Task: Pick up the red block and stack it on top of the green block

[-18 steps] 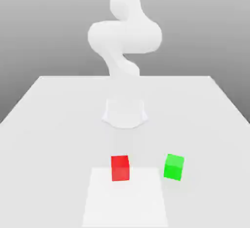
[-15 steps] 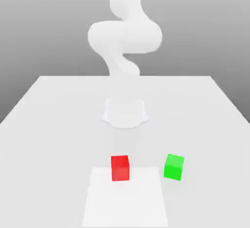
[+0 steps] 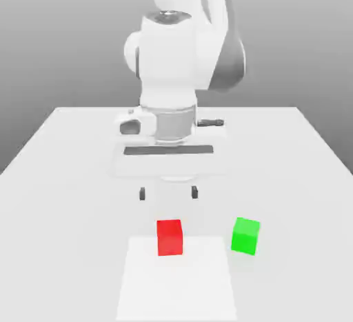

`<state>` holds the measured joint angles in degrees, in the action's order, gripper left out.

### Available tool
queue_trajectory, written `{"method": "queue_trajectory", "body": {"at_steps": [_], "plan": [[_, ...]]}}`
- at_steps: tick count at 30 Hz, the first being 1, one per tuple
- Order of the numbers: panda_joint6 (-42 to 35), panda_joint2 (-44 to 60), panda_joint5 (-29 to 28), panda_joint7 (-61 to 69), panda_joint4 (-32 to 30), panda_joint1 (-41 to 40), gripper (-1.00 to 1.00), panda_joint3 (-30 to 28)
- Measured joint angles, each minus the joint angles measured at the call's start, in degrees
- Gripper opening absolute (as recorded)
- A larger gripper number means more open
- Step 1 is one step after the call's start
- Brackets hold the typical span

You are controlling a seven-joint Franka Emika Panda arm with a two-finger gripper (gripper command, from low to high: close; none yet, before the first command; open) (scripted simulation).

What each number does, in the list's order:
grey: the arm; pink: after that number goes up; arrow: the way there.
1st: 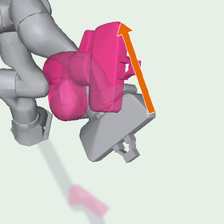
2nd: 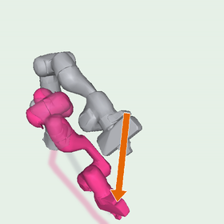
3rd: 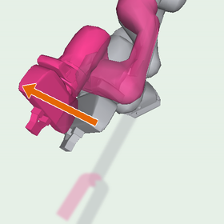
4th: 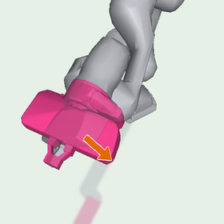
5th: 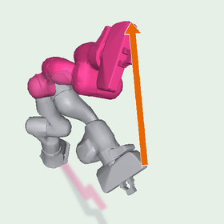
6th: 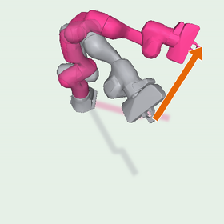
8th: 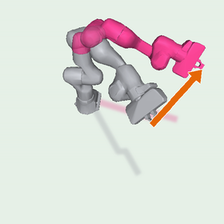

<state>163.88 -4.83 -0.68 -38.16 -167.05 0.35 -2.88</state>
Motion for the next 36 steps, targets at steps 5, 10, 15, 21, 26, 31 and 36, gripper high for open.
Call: {"method": "queue_trajectory", "body": {"at_steps": [5, 10, 15, 21, 26, 31, 36], "plan": [[10.2, 12.3, 2.2, 1.8, 0.5, -1.1, 0.0, 1.6], [11.8, 14.2, 2.2, 1.9, 0.7, -1.5, -1.0, 2.0], [9.6, 11.6, 1.6, 1.4, 0.3, -1.5, -1.0, 1.9], [-0.7, -0.3, 0.4, 0.3, -1.3, -1.3, -1.0, 1.8], [-6.6, -5.5, 3.9, -6.3, -0.4, 6.6, -1.0, 8.8], [-8.3, -6.2, 6.1, -12.7, 0.6, 13.0, -1.0, 15.3], [0.6, 3.2, 1.1, -16.7, 1.0, 12.1, -1.0, 15.6]]}}
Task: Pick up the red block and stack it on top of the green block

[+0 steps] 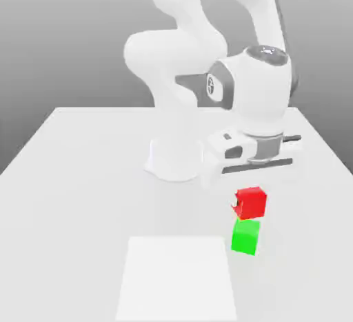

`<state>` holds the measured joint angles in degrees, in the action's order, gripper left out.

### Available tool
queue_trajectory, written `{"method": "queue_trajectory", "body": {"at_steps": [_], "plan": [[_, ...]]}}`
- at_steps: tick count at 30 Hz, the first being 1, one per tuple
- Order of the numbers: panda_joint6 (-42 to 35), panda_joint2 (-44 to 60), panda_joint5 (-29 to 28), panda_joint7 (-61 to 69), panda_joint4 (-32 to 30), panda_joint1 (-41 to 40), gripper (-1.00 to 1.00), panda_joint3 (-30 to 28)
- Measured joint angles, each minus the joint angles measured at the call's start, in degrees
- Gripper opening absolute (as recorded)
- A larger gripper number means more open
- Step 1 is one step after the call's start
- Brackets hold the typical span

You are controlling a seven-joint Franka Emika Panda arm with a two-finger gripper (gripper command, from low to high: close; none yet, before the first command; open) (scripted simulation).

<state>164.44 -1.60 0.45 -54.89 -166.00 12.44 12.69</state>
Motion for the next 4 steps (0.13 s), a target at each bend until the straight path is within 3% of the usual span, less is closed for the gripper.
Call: {"method": "queue_trajectory", "body": {"at_steps": [1, 2, 4], "plan": [[2.0, 2.1, -1.6, -1.1, 0.1, -0.1, -1.0, -0.3], [3.1, 3.3, -2.6, -1.8, 0.1, -0.2, 1.0, -0.5], [3.1, 3.3, -2.6, -1.8, 0.1, -0.2, 1.0, -0.5]]}}
